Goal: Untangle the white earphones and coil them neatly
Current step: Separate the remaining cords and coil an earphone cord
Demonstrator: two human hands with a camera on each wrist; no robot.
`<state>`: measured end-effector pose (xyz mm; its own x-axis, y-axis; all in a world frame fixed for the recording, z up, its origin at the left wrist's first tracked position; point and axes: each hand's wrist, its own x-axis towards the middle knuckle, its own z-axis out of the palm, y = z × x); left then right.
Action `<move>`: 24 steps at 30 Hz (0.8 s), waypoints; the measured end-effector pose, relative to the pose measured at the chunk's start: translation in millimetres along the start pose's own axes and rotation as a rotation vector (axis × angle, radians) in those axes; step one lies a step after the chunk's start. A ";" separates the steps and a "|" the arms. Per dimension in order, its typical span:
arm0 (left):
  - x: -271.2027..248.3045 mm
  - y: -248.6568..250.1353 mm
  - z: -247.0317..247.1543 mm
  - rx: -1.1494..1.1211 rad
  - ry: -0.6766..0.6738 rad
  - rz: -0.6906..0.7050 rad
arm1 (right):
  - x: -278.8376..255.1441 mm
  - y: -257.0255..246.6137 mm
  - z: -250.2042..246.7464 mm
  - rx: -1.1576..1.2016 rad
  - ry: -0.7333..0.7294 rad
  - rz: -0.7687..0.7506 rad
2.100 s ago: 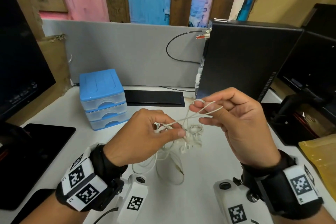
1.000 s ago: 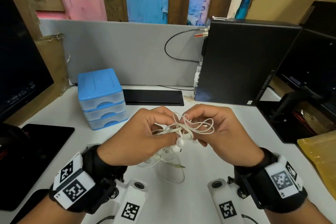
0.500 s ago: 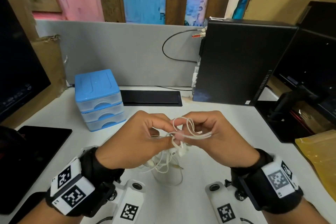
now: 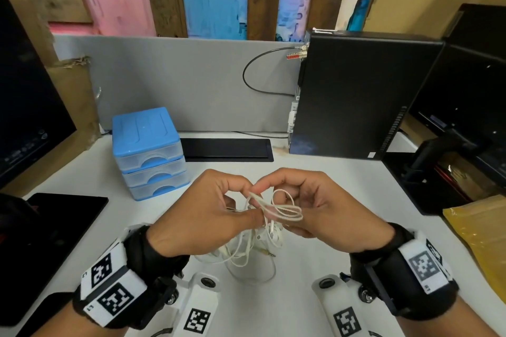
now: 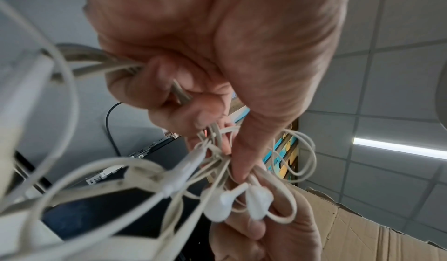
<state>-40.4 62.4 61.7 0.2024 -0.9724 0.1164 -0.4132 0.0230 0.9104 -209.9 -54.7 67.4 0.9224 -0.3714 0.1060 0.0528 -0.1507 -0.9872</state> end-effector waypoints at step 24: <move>1.4 -3.5 0.9 -0.070 -0.090 0.111 | 7.1 3.8 -7.0 0.212 0.527 -0.009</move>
<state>-39.5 60.7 58.3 0.0776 -0.9797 0.1848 -0.3653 0.1445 0.9196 -205.8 -64.4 65.3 0.6085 -0.7865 0.1056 0.1855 0.0116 -0.9826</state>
